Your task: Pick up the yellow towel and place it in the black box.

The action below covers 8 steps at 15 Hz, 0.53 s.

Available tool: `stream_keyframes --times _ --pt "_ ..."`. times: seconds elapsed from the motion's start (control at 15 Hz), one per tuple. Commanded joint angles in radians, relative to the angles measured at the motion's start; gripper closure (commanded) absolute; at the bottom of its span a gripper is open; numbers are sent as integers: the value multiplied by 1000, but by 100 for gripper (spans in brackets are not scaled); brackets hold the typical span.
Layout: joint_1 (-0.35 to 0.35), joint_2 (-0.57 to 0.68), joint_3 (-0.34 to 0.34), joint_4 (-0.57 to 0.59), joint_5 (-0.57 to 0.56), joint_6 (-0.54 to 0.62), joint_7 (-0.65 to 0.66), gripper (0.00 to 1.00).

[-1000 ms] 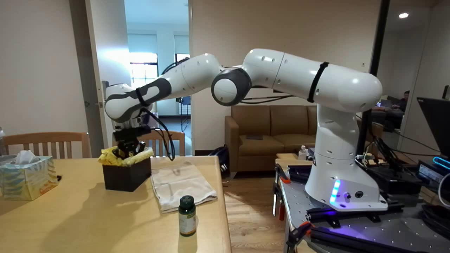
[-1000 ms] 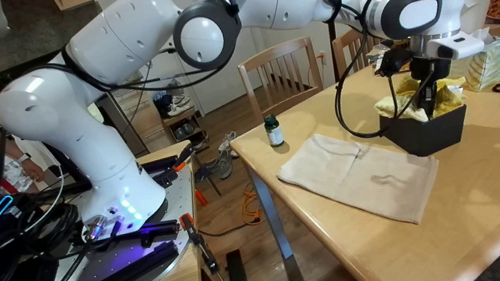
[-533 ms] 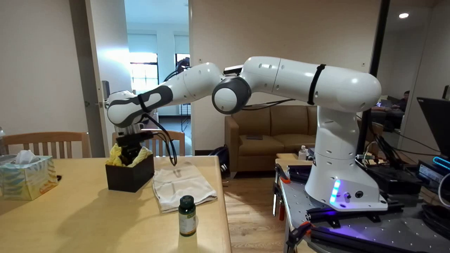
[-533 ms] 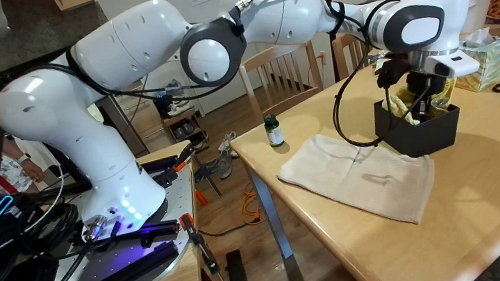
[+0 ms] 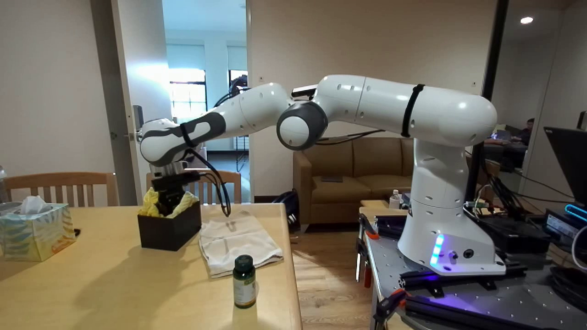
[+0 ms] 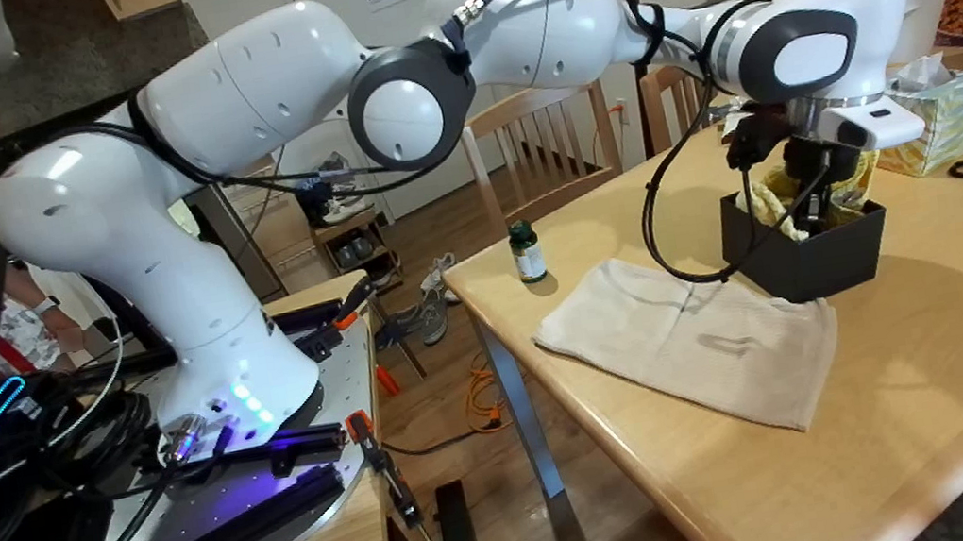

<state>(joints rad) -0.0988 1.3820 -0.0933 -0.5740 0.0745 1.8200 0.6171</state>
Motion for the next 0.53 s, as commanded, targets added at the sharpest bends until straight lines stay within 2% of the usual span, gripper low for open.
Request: stream_keyframes --times 0.0,0.07,0.2,0.47 --pt "0 -1 1 0 1 1 -1 84" --pt "0 -2 2 0 1 -1 -6 52" --pt "-1 -2 2 0 2 -7 -5 46" --pt "3 -15 2 -4 2 -6 -6 21"
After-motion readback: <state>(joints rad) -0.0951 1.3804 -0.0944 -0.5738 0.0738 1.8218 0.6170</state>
